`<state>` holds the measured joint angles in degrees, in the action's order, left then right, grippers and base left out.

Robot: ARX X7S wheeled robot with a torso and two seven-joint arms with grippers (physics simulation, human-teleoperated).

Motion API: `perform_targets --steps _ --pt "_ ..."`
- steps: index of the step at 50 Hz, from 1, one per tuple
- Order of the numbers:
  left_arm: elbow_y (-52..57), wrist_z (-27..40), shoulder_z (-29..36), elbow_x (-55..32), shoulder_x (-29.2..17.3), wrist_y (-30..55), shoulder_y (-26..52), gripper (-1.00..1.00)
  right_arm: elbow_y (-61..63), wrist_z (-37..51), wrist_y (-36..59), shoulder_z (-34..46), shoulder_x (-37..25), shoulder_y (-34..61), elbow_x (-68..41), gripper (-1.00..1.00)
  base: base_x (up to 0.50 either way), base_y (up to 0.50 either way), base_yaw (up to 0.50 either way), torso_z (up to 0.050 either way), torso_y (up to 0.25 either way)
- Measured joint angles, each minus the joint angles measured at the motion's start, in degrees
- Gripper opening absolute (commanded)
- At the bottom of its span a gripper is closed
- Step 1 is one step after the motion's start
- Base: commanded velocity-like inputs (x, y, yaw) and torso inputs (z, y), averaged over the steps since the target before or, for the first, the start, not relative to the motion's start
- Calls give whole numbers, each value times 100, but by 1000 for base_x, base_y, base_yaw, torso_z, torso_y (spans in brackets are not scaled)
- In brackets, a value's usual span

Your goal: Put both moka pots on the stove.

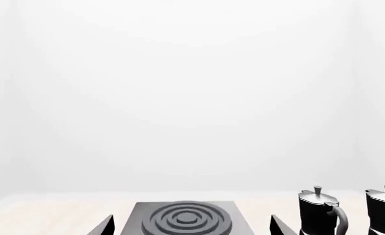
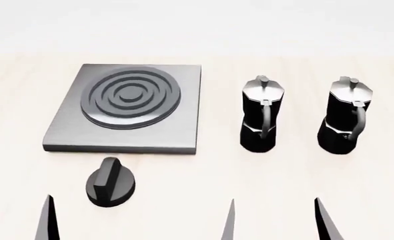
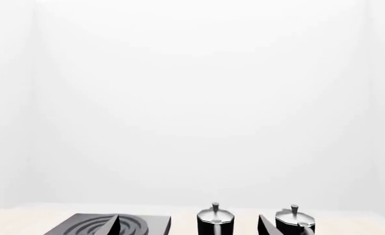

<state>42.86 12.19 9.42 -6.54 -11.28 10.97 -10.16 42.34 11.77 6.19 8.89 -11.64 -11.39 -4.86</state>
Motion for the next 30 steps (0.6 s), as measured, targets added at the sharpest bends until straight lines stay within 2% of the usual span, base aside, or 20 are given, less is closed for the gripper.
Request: perform_targets --steps 30 --pt "-8 132 111 -43 -116 -6 21 100 -61 121 -48 117 -104 19 5 100 230 0 0 0 1"
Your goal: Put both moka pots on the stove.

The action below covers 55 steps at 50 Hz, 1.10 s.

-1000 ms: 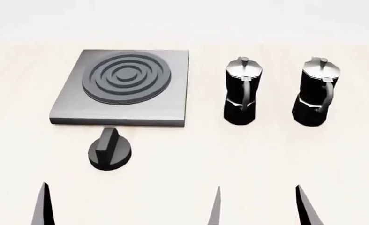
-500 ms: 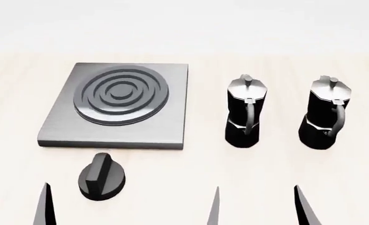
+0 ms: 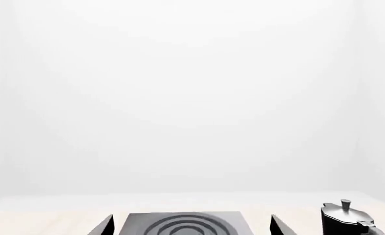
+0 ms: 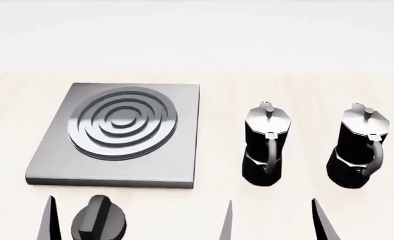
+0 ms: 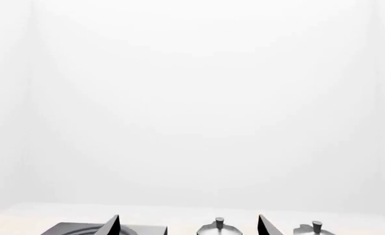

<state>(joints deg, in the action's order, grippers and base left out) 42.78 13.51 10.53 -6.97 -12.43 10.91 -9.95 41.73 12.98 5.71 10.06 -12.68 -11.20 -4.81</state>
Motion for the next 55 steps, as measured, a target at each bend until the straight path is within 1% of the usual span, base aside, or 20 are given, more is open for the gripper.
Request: perform_targets --steps 8,12,46,55 --pt "-12 52 37 -21 -46 -8 20 100 -29 29 -24 23 -26 9 -5 100 226 0 0 0 0" --pt "-21 78 58 -31 -69 -16 26 100 -41 54 -36 28 -29 11 -11 100 0 0 0 0 0" --pt "-87 278 214 -122 -250 -85 76 100 -43 157 -59 98 -138 11 -112 100 0 310 0 0 0" --pt "-100 324 242 -140 -295 -106 82 100 -57 207 -49 114 -149 26 -106 100 0 8 0 0 0"
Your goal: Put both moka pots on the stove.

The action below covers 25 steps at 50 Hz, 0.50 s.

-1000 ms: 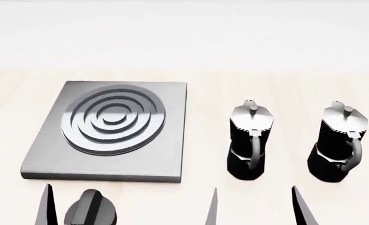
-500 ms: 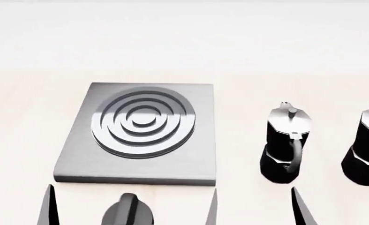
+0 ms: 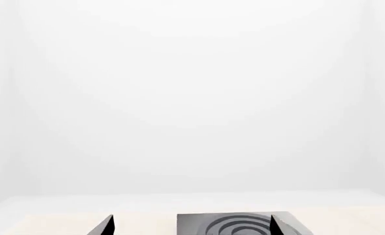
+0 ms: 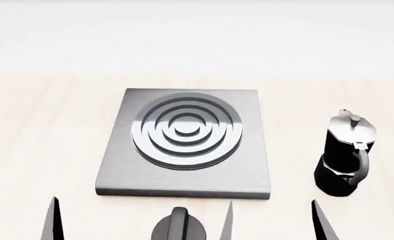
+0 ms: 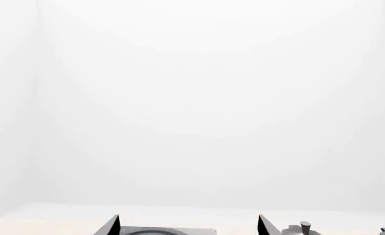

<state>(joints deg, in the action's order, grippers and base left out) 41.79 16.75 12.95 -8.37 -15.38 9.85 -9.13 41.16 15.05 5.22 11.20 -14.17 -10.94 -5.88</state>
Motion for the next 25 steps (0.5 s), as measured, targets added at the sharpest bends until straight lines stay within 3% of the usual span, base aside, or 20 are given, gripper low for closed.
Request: perform_targets --steps 13,25 --pt "-16 59 59 -16 -49 -7 18 100 223 218 621 -84 9 274 28 100 0 0 0 0 0" --pt "14 124 49 -72 -102 2 29 100 901 348 2789 -619 4 1532 -756 100 0 0 0 0 0"
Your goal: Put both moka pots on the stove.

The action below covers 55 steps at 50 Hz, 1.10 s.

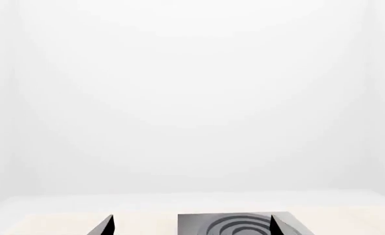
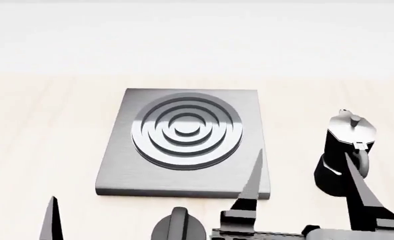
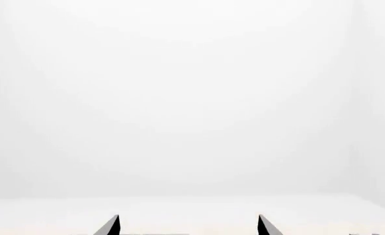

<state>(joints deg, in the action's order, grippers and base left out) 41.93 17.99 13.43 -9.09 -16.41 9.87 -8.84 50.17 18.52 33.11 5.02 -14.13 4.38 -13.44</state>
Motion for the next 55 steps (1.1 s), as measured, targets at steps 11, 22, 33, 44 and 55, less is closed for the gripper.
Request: perform_targets --steps 11,22,33,44,55 --pt "17 53 -25 -55 -50 -6 7 100 -274 -170 1690 -397 -329 1438 -667 100 0 0 0 0 0" --pt "8 94 -25 -88 -90 -34 13 100 -810 -445 2526 -557 -738 2310 -982 100 0 0 0 0 0" --pt "5 145 -32 -103 -130 -61 10 100 -1567 -811 2843 -737 -1077 2791 -1185 100 0 0 0 0 0" --pt "25 195 -18 -109 -166 -53 11 100 -2402 -1159 2940 -587 -1383 3062 -1200 100 0 0 0 0 0" --pt "60 243 -6 -126 -199 -28 18 100 -3202 -1390 2878 -404 -1523 3315 -1137 100 0 0 0 0 0"
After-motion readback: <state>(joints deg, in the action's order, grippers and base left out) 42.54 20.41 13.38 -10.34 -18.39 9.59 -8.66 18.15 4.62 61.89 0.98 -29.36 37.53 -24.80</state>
